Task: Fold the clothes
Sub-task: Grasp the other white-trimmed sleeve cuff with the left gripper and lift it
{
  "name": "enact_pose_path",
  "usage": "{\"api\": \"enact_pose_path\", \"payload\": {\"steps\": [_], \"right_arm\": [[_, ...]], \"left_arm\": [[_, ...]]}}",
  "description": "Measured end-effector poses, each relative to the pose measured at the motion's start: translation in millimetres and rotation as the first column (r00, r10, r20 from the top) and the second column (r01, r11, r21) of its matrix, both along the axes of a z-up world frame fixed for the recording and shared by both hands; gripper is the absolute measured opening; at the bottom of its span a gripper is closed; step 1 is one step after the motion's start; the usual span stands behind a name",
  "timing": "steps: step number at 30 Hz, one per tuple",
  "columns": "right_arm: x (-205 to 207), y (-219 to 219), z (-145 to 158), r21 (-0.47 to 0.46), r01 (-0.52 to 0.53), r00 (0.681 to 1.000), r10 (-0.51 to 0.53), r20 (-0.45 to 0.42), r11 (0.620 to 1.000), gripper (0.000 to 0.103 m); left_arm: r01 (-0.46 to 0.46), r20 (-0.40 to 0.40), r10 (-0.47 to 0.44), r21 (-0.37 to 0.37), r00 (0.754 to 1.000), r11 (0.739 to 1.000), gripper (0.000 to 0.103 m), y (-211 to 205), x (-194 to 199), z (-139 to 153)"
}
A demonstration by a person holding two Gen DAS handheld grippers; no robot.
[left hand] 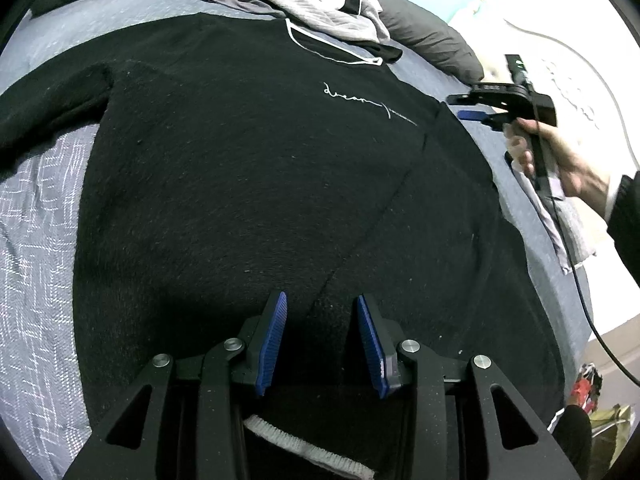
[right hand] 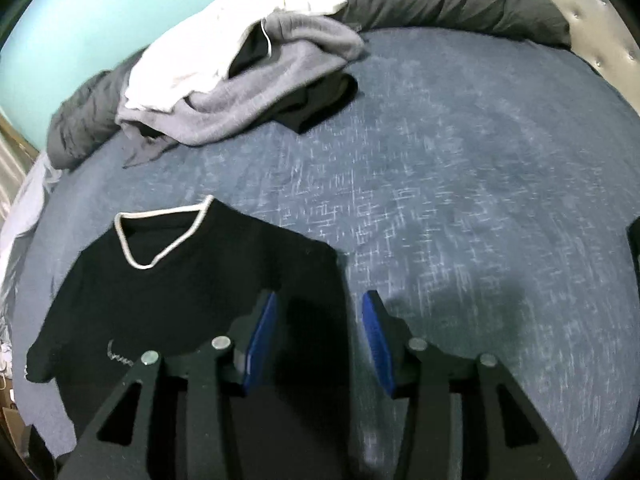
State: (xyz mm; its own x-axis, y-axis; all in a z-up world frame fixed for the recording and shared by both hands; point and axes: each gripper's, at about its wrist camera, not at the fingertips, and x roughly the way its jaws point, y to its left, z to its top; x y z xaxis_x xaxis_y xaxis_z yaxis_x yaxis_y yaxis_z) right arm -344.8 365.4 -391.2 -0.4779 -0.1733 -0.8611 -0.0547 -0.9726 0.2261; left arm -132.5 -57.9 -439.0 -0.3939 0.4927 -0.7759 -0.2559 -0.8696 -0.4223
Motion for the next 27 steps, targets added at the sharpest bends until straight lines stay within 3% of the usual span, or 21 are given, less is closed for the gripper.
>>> {"api": "enact_pose_path", "payload": {"steps": [2, 7, 13, 22, 27], "right_arm": [[-6.1, -2.0, -6.7, 0.005, -0.003, 1.0, 0.003, 0.013, 1.0, 0.039], [-17.5, -6.1, -16.2, 0.05, 0.004, 1.0, -0.005, 0.006, 0.999, 0.003], [-33.4, -17.8, -6.6, 0.228, -0.031, 0.998, 0.04, -0.037, 0.973, 0.002], [-41.5, -21.7, -7.0, 0.273, -0.062, 0.996, 0.078, -0.046, 0.96, 0.005], [5.0, 4.2, 20.7, 0.174, -0.005, 0.987, 0.032, -0.155, 0.985, 0.009]], "left_arm": [[0.001, 0.0, -0.001, 0.001, 1.0, 1.0, 0.04, -0.1, 0.2, -0.2], [0.007, -0.007, -0.007, -0.006, 1.0, 1.0, 0.04, 1.2, 2.1, 0.4], [0.017, -0.016, -0.017, -0.021, 1.0, 1.0, 0.043, 3.8, 4.9, 1.5], [0.019, -0.015, -0.02, -0.018, 1.0, 1.0, 0.044, 0.7, 10.1, 2.8], [0.018, -0.011, -0.018, -0.013, 1.0, 1.0, 0.044, -0.5, 9.8, 3.5]]}}
